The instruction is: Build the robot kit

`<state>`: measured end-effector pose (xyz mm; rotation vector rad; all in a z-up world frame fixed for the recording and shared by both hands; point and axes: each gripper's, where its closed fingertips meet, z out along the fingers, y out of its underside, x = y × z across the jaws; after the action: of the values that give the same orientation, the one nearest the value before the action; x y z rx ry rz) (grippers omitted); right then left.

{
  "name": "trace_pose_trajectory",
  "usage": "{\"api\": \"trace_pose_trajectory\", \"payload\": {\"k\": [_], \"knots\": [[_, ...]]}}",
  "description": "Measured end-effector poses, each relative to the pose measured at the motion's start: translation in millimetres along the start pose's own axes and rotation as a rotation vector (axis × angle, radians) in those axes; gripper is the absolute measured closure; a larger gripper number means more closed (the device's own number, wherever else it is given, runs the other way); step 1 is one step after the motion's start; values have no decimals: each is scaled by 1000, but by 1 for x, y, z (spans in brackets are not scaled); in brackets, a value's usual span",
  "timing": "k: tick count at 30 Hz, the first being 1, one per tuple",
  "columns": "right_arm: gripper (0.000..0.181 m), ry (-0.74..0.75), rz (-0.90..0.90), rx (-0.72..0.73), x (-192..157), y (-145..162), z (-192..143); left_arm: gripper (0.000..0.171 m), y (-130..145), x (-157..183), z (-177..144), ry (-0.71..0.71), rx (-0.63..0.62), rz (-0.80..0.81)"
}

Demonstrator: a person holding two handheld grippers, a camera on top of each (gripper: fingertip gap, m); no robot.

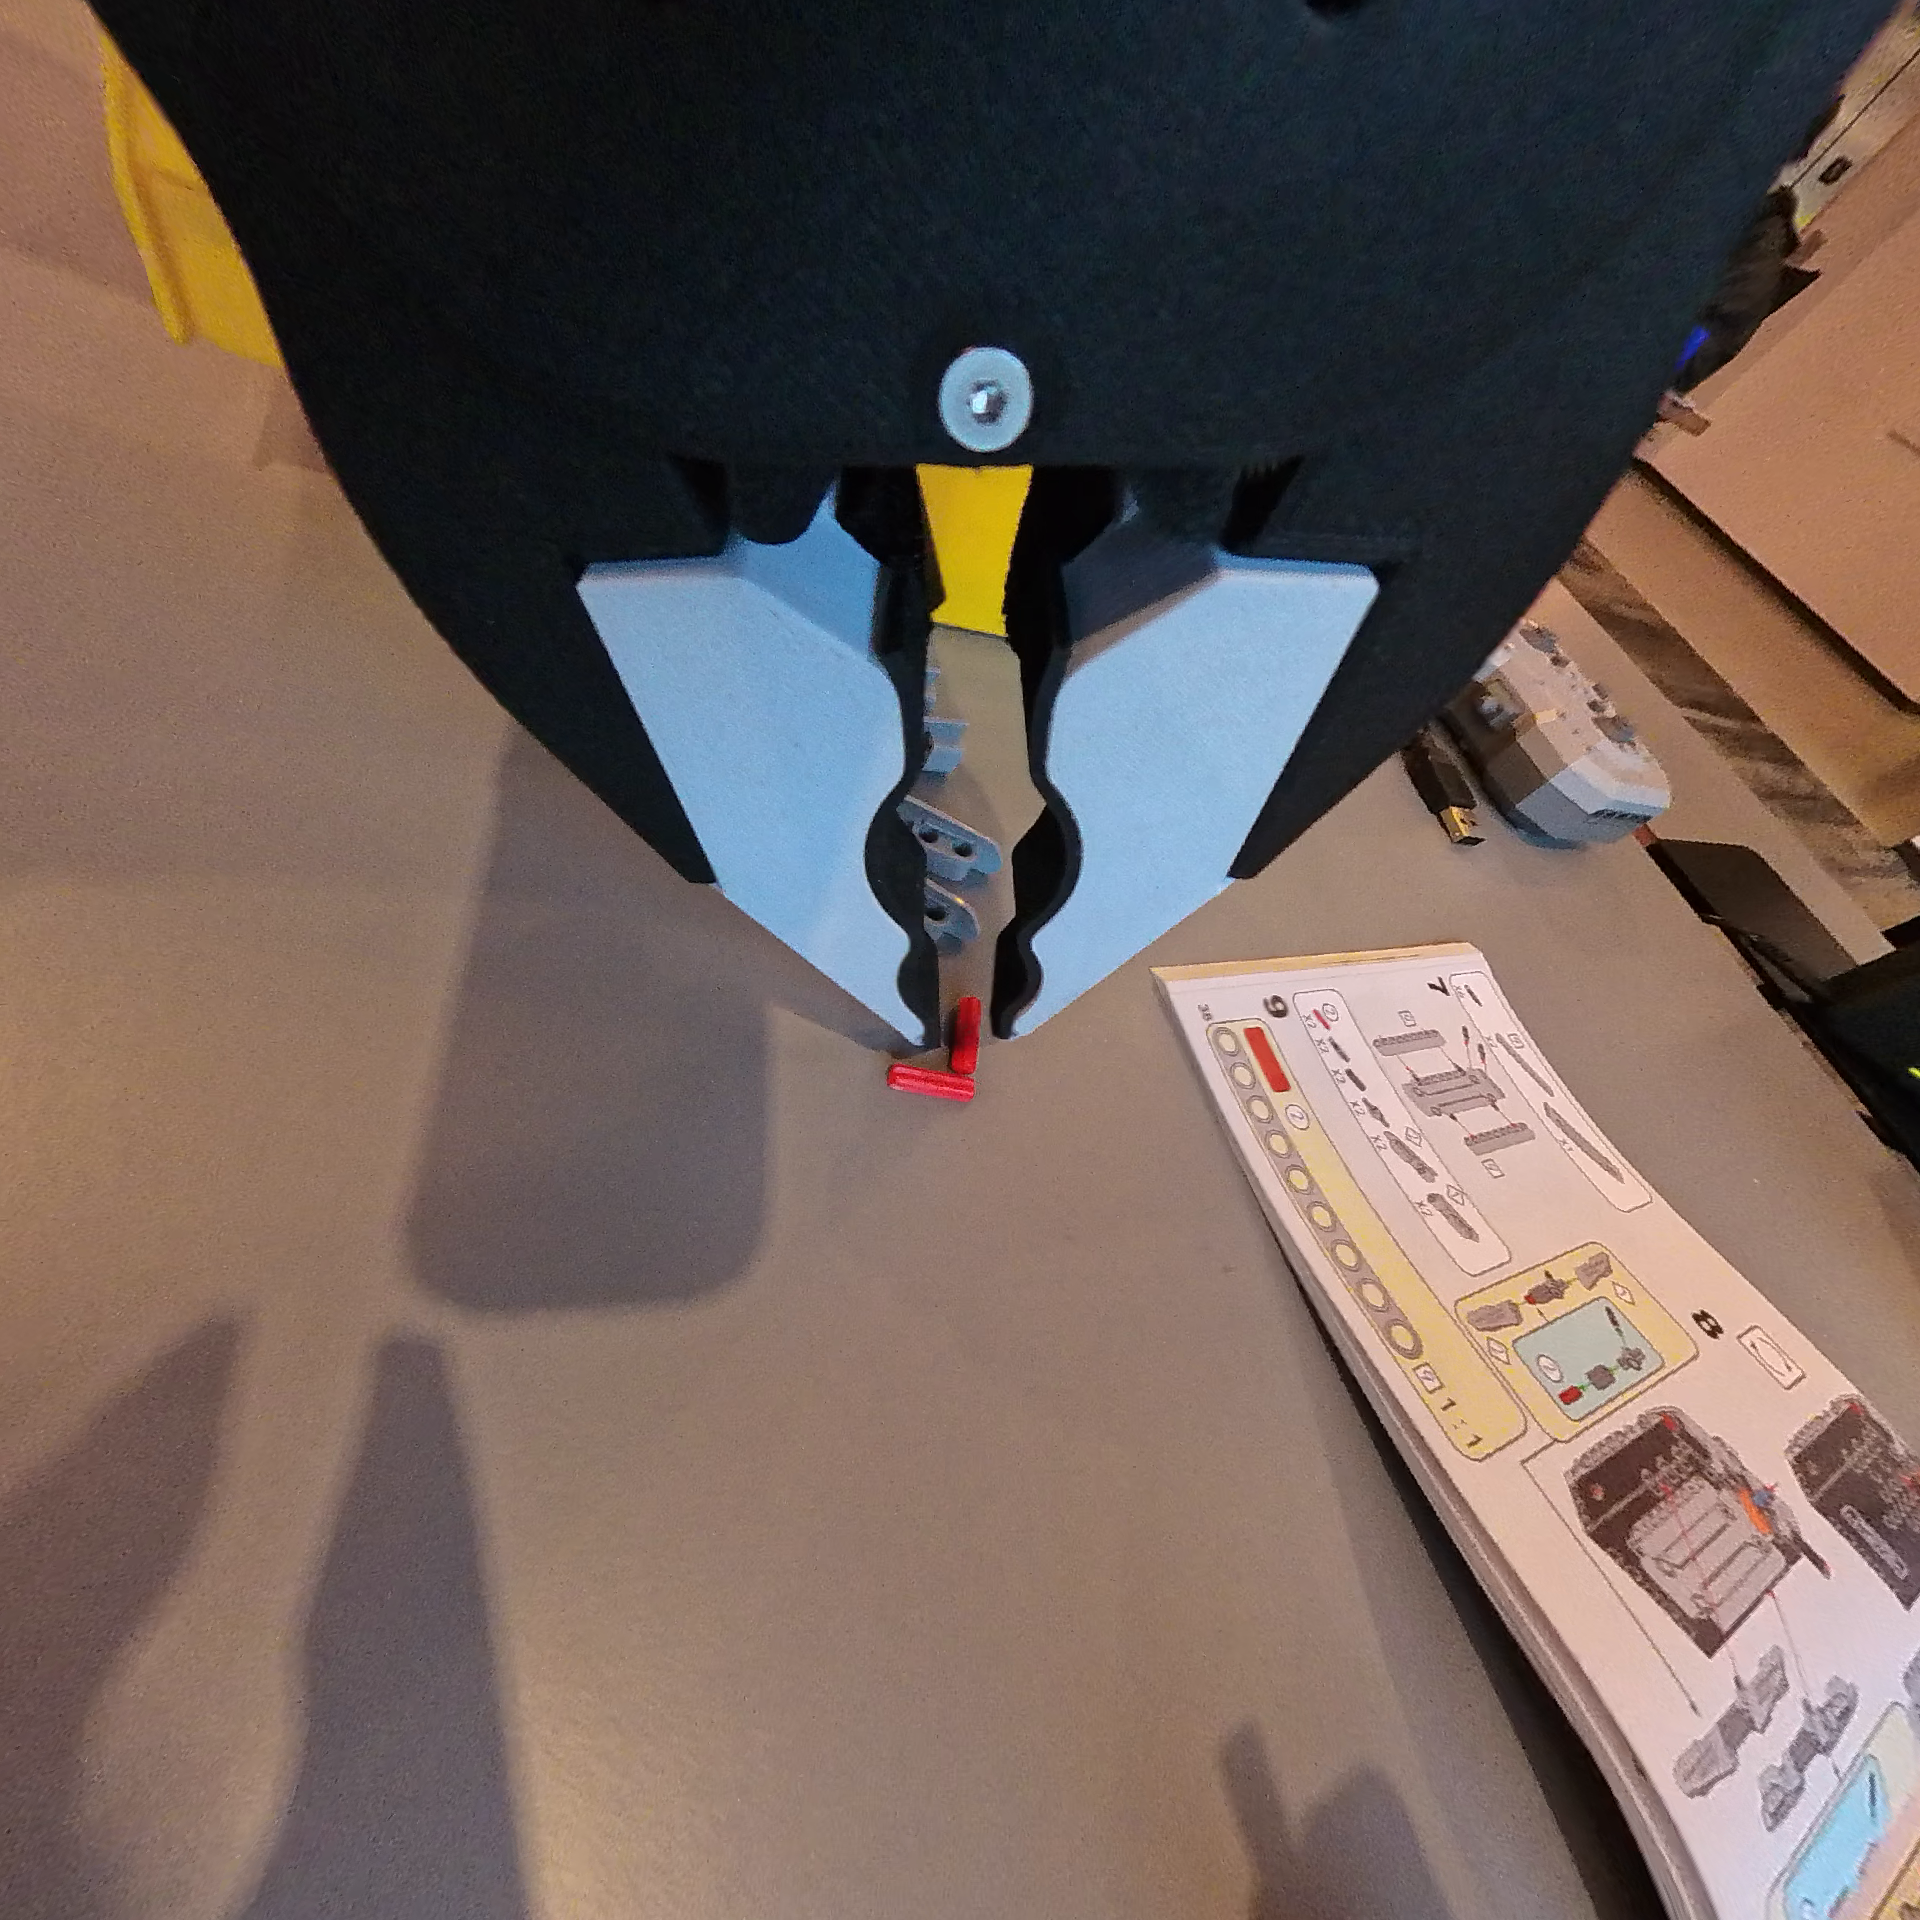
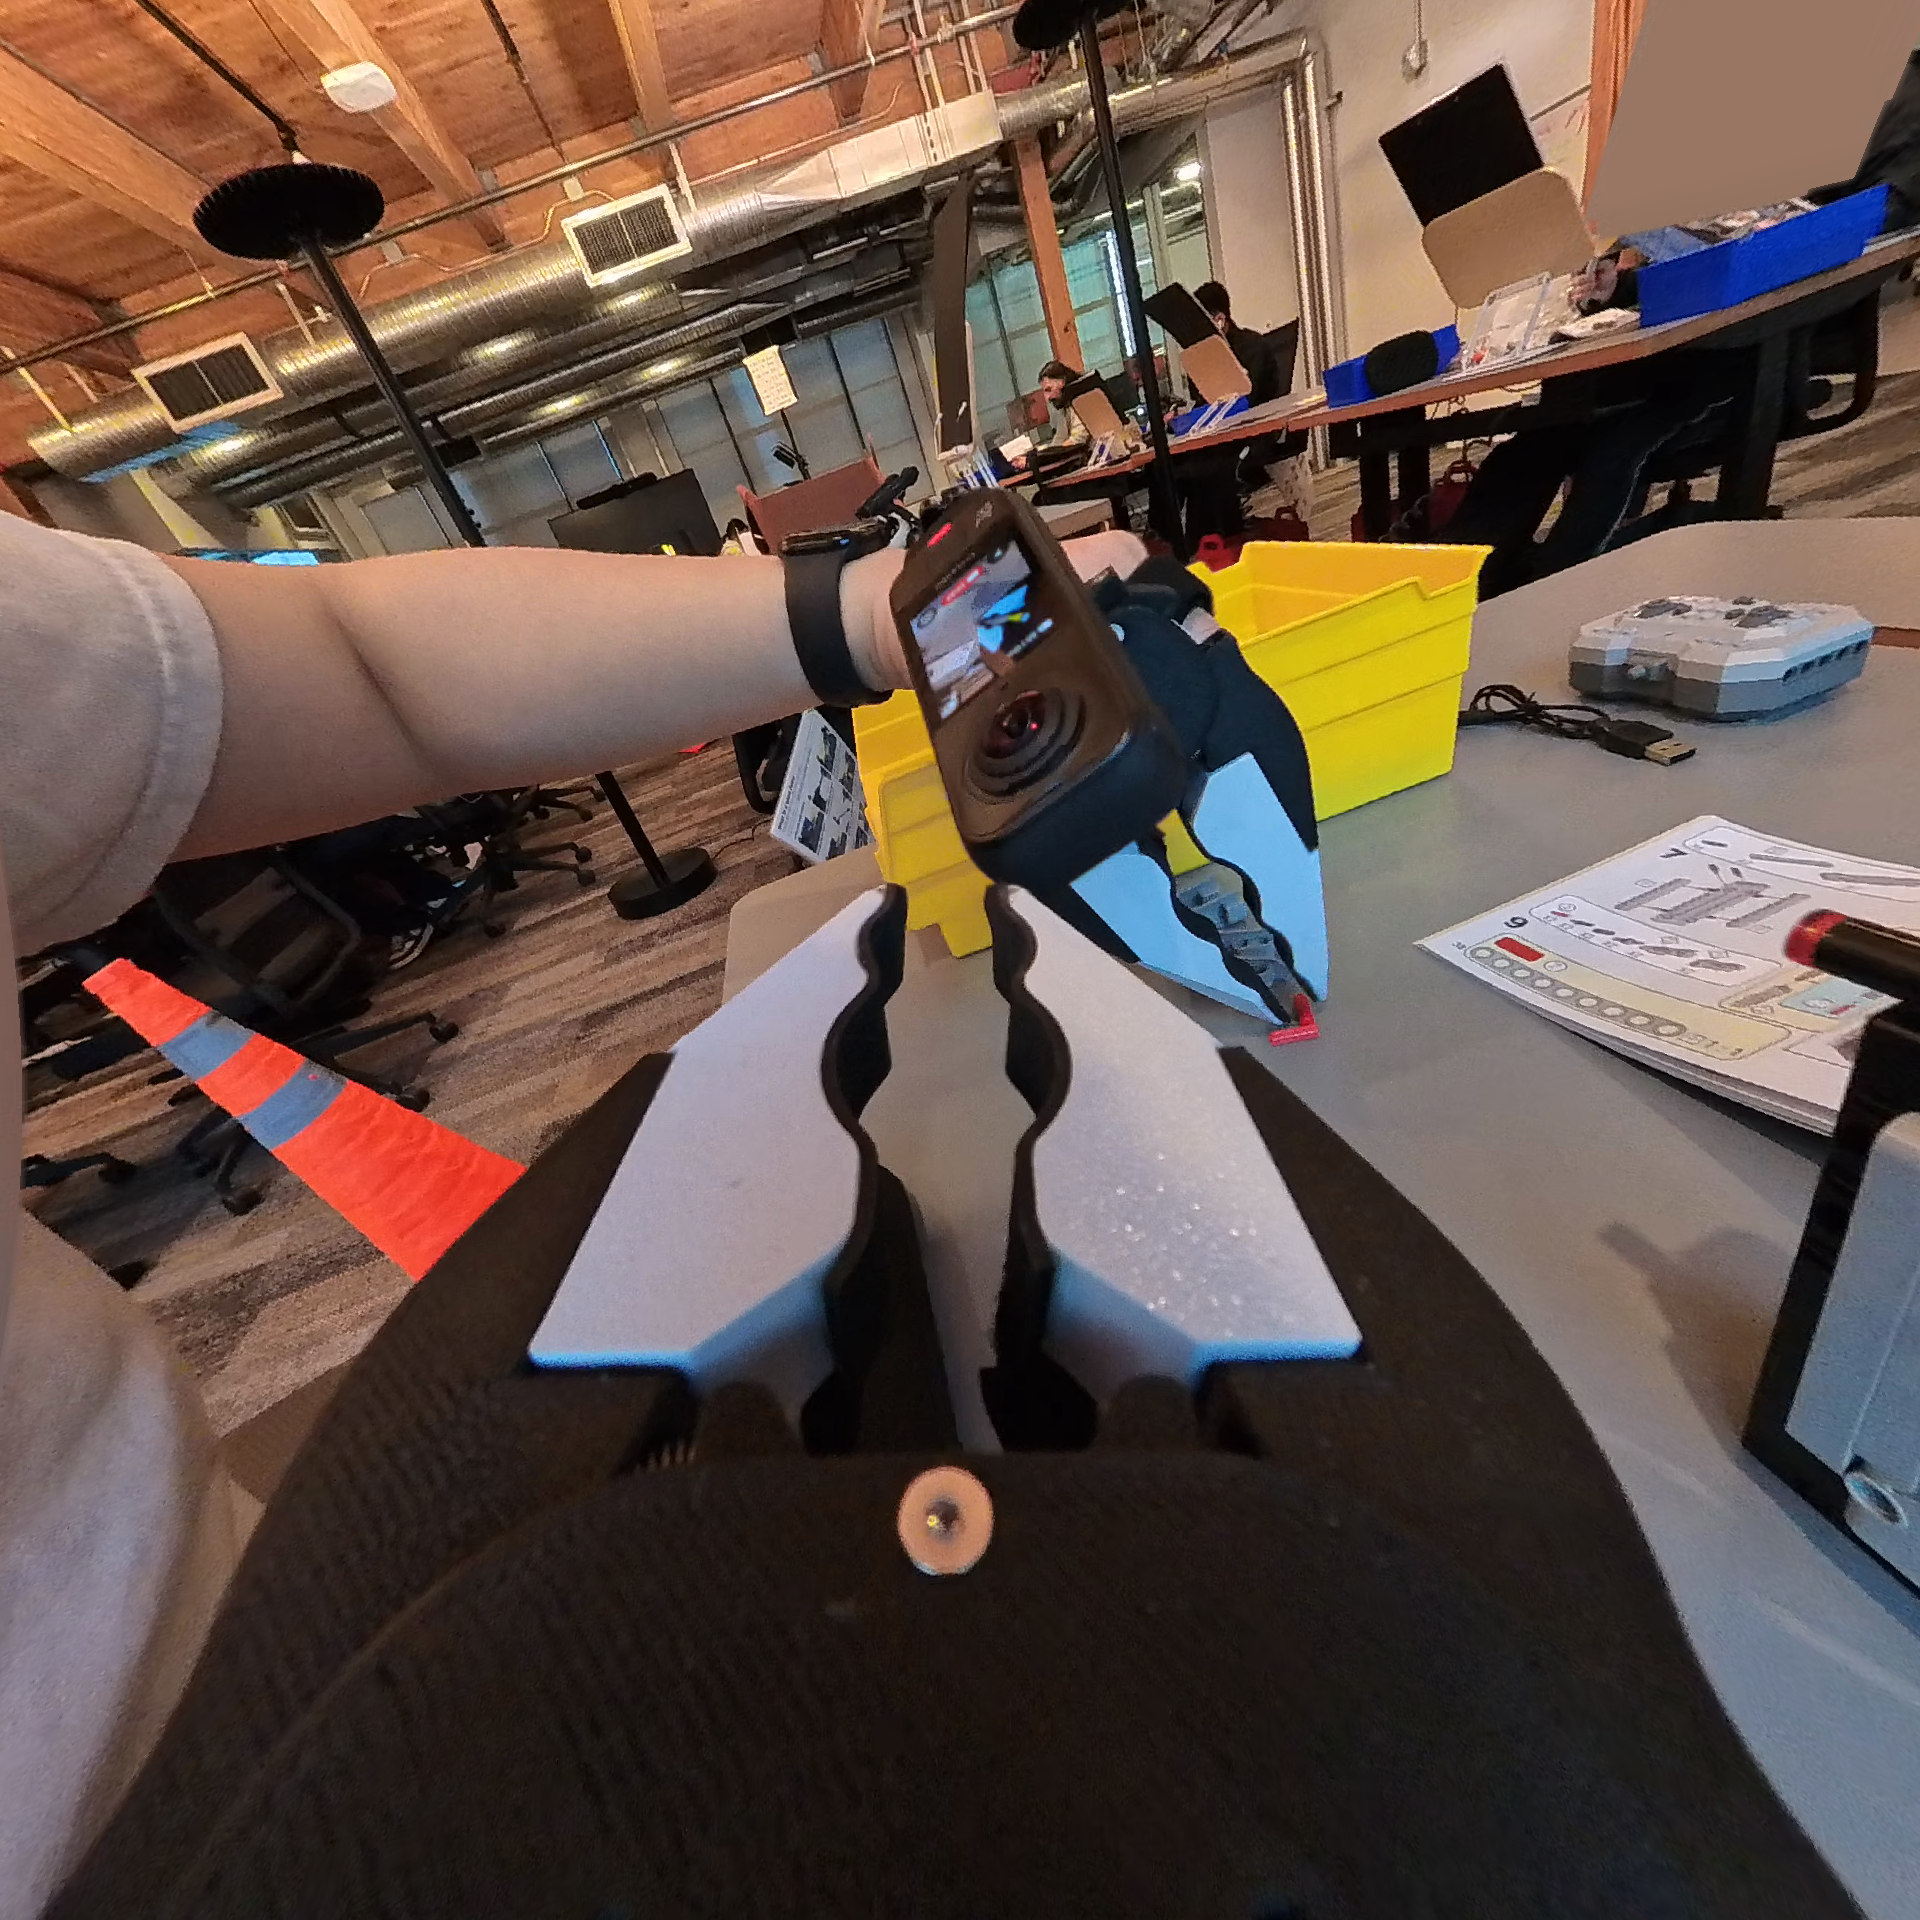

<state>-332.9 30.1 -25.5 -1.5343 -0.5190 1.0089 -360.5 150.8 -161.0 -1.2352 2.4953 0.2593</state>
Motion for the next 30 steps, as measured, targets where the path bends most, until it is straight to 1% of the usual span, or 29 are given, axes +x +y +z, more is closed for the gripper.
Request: {"api": "trace_pose_trajectory", "payload": {"k": [4,7,9,10,12,14,20,27,29,30], "knots": [[166,19,1,0,4,0,-2,164,2,-2,-3,-3,-1,-18],[166,29,3,-13,6,2,-2,165,7,-3,-8,18,0,-69],[166,23,9,-10,5,2,-2,164,5,1,-11,90,34,-137],[166,20,12,-10,4,2,-1,163,5,6,-13,148,41,-172],[166,17,16,-7,4,2,-2,163,6,9,-12,200,37,-209],[166,19,17,-2,4,1,-2,169,6,9,-11,219,36,-223],[166,11,26,-3,4,1,-2,163,1,4,-11,236,47,-226],[166,10,32,-5,4,2,-2,163,6,4,-2,280,9,-230],[166,10,35,-6,5,2,-2,165,8,7,0,298,-6,-234],[166,9,36,-8,5,3,-1,169,8,8,0,307,-10,-237]]}}
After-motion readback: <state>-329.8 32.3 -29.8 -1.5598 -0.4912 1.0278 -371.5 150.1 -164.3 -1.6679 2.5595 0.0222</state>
